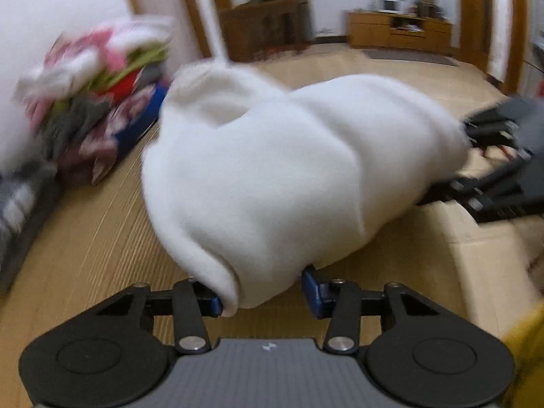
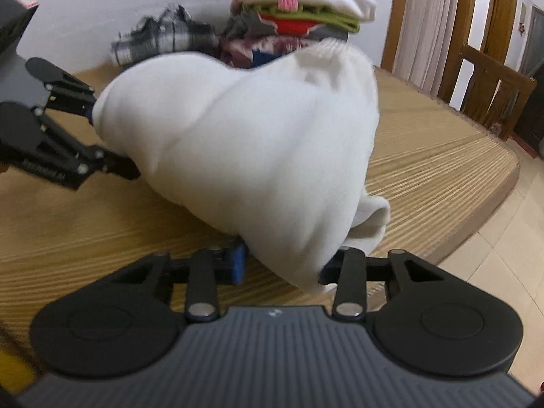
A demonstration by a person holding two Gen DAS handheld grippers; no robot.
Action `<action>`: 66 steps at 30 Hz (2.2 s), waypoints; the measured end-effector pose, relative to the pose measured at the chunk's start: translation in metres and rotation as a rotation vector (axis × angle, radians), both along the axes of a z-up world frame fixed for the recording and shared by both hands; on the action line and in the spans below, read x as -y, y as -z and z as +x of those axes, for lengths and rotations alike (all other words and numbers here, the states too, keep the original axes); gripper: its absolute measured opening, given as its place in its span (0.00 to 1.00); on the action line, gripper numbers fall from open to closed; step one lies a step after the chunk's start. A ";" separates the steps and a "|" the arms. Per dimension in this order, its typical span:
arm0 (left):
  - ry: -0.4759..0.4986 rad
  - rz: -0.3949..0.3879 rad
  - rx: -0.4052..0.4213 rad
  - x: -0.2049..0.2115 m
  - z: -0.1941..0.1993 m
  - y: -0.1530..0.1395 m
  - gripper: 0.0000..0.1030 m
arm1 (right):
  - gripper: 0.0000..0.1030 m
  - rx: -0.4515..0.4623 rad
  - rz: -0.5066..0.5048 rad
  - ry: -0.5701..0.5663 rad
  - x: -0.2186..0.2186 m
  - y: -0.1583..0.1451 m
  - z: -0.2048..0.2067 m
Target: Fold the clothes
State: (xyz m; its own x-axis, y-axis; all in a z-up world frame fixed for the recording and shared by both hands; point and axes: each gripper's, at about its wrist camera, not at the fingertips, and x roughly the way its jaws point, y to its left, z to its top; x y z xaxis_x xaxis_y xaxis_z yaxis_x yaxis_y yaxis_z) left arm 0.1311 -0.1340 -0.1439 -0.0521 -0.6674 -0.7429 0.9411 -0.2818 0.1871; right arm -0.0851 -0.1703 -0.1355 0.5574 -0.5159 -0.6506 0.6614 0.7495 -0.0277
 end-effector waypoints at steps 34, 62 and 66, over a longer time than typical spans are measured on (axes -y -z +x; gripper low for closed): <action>-0.625 -0.021 0.047 0.233 0.037 -0.013 0.73 | 0.42 0.186 0.278 -0.103 0.269 -0.009 0.064; -0.901 0.055 -0.265 0.071 0.019 -0.065 0.93 | 0.43 0.161 0.407 -0.148 0.255 -0.039 0.036; -0.914 0.164 -0.582 0.056 0.014 -0.008 0.87 | 0.43 0.140 0.486 -0.236 0.268 -0.050 0.037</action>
State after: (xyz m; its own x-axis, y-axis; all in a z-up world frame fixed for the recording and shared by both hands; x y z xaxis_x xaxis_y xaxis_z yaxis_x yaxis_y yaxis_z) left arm 0.1448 -0.1895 -0.1358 0.0408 -0.5275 -0.8486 0.7396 0.5870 -0.3293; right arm -0.0478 -0.4384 -0.0857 0.7194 -0.0259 -0.6941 0.4469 0.7823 0.4340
